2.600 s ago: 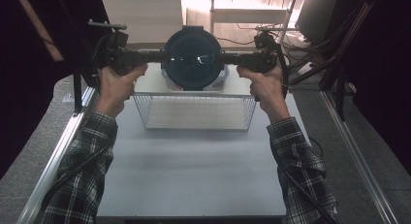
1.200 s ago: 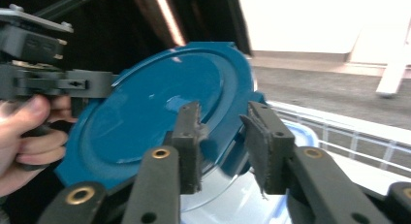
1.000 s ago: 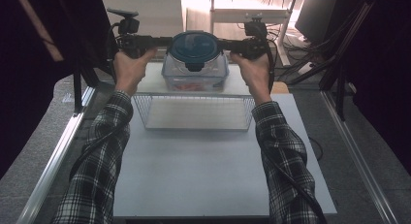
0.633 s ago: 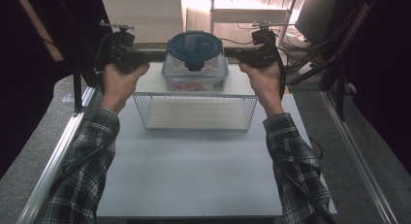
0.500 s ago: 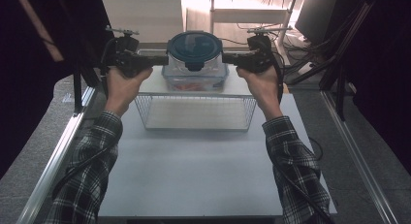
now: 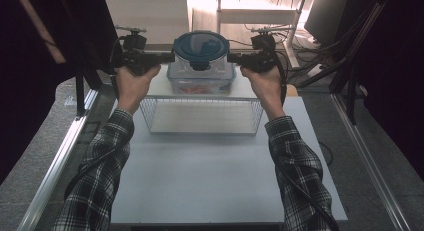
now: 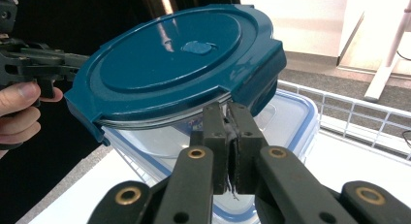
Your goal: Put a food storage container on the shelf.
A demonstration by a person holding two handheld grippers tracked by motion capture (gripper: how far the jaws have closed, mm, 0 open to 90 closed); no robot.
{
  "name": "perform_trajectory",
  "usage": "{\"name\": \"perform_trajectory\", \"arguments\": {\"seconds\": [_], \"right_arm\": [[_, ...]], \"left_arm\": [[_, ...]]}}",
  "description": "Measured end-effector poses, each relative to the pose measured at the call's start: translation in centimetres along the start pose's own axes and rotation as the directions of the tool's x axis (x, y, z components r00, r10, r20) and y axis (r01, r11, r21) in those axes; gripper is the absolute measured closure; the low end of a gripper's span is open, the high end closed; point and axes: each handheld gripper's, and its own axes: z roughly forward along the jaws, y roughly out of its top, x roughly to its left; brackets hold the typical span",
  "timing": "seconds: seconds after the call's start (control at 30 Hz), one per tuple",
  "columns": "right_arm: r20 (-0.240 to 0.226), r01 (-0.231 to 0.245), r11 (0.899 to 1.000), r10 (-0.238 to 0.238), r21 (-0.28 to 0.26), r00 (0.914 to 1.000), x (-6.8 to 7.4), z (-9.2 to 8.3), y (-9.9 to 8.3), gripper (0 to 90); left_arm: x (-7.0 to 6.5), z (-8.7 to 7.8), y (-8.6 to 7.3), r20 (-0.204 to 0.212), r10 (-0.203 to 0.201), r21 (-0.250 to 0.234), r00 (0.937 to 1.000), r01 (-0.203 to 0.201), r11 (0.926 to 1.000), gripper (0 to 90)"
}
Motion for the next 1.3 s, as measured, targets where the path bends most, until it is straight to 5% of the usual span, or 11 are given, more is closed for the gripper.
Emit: {"name": "perform_trajectory", "arguments": {"seconds": [0.13,0.23,0.33,0.47,0.63,0.9,1.3], "right_arm": [[-0.028,0.013,1.000,-0.013,0.009,0.9995,-0.2,-0.4,-0.6,70.5],[-0.059,0.019,1.000,-0.019,0.005,0.9981,-0.4,-0.8,-1.6,55.4],[-0.081,0.034,0.999,-0.033,0.014,0.9962,-0.3,-1.0,-2.9,45.4],[-0.094,0.077,0.997,-0.075,0.019,0.9928,0.2,-1.5,-4.9,34.2],[-0.083,0.136,0.990,-0.133,0.032,0.9877,0.7,-1.7,-7.0,24.2],[-0.083,0.189,0.981,-0.184,0.048,0.9794,1.8,-2.3,-9.5,13.9],[-0.105,0.231,0.971,-0.224,0.057,0.9688,3.3,-3.2,-12.6,3.6]], "left_arm": [[-0.2,-0.8,-1.0,0.019,0.013,0.011,0.9997,-0.014,0.9999,76.8],[-0.6,-1.1,-1.9,0.052,0.025,0.046,0.9983,-0.027,0.9986,54.7],[-1.4,-1.5,-2.8,0.046,0.056,0.054,0.9973,-0.059,0.9968,42.1],[-2.4,-2.0,-4.2,0.076,0.100,0.038,0.9921,-0.103,0.9939,32.5],[-3.1,-1.8,-6.2,0.054,0.149,0.060,0.9873,-0.153,0.9865,20.2],[-2.8,-1.9,-9.7,0.094,0.168,0.039,0.9813,-0.172,0.9843,11.7],[-3.5,-1.8,-15.0,0.117,0.181,0.074,0.9766,-0.190,0.9790,4.2]]}}
